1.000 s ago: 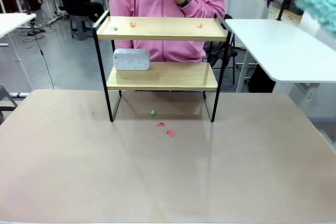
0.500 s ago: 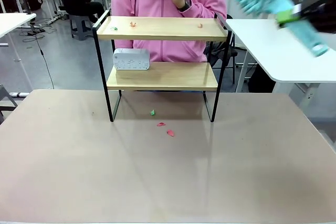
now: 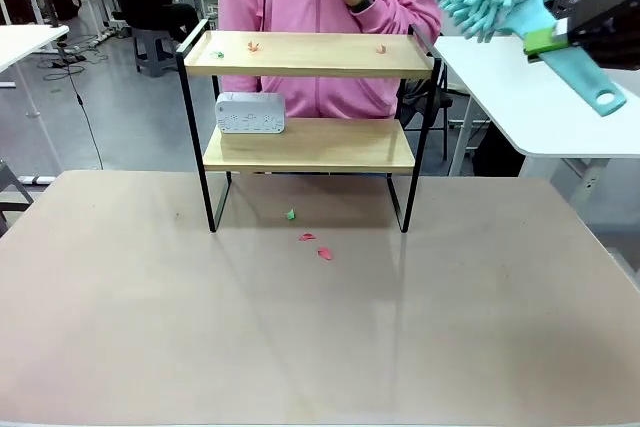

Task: Clean the shelf.
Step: Clean the remaining tier of the Shelf with the Duster once objects are removed, then hand the Duster back to the human.

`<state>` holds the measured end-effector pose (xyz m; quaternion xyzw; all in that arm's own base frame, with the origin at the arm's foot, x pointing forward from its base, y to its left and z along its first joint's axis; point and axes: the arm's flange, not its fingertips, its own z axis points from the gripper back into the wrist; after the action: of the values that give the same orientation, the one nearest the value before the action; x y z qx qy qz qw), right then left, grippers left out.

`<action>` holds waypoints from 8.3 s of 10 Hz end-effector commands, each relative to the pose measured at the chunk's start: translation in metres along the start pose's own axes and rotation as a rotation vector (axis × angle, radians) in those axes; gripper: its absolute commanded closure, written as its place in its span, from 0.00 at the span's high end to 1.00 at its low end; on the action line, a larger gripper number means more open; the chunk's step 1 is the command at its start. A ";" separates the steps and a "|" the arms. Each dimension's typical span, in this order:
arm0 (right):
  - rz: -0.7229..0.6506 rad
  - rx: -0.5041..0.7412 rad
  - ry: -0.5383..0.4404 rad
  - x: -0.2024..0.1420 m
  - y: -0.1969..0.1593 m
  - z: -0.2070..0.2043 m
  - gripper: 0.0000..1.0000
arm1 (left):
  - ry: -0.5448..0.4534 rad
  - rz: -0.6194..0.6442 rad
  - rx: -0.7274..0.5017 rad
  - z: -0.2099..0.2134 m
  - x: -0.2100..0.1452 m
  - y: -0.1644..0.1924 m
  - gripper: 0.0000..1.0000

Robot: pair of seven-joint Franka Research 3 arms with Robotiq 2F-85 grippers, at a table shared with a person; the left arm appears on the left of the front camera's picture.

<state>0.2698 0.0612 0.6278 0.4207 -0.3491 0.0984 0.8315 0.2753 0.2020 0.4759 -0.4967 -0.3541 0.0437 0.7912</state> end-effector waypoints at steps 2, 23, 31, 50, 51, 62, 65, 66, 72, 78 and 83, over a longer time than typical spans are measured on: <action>-0.079 -0.117 0.028 0.032 0.025 -0.039 0.13 | -0.015 -0.019 -0.015 -0.001 0.001 -0.001 1.00; 0.069 -0.309 0.368 0.068 0.063 -0.216 0.13 | -0.015 -0.019 -0.015 -0.001 0.001 -0.001 1.00; 0.193 -0.133 0.691 0.084 0.065 -0.245 0.13 | -0.015 -0.019 -0.015 -0.001 0.001 -0.001 1.00; -0.427 0.348 -0.235 0.000 -0.127 0.120 0.13 | -0.015 -0.019 -0.015 -0.001 0.001 -0.001 1.00; -0.522 0.303 -0.282 -0.017 -0.151 0.115 0.13 | -0.015 -0.019 -0.015 -0.001 0.001 -0.001 1.00; -0.841 0.078 -0.189 -0.061 -0.247 0.075 0.13 | -0.015 -0.019 -0.015 -0.001 0.001 -0.001 1.00; -0.841 0.078 -0.189 -0.061 -0.247 0.075 0.13 | -0.015 -0.019 -0.015 -0.001 0.001 -0.001 1.00; -0.841 0.078 -0.189 -0.061 -0.247 0.075 0.13 | -0.015 -0.019 -0.015 -0.001 0.001 -0.001 1.00; -0.841 0.078 -0.189 -0.061 -0.247 0.075 0.13 | 0.001 -0.002 0.000 0.000 0.000 0.000 1.00; -0.341 0.473 0.351 0.013 -0.092 0.068 0.13 | 0.323 -0.095 -0.359 -0.076 -0.008 -0.134 1.00; -0.348 0.486 0.616 -0.034 -0.048 0.031 0.13 | 0.450 -0.087 -0.386 -0.109 -0.034 -0.149 1.00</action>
<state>0.2471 0.0109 0.5576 0.5613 0.0922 0.1888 0.8005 0.2732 0.0165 0.5364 -0.6196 -0.1648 -0.1737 0.7475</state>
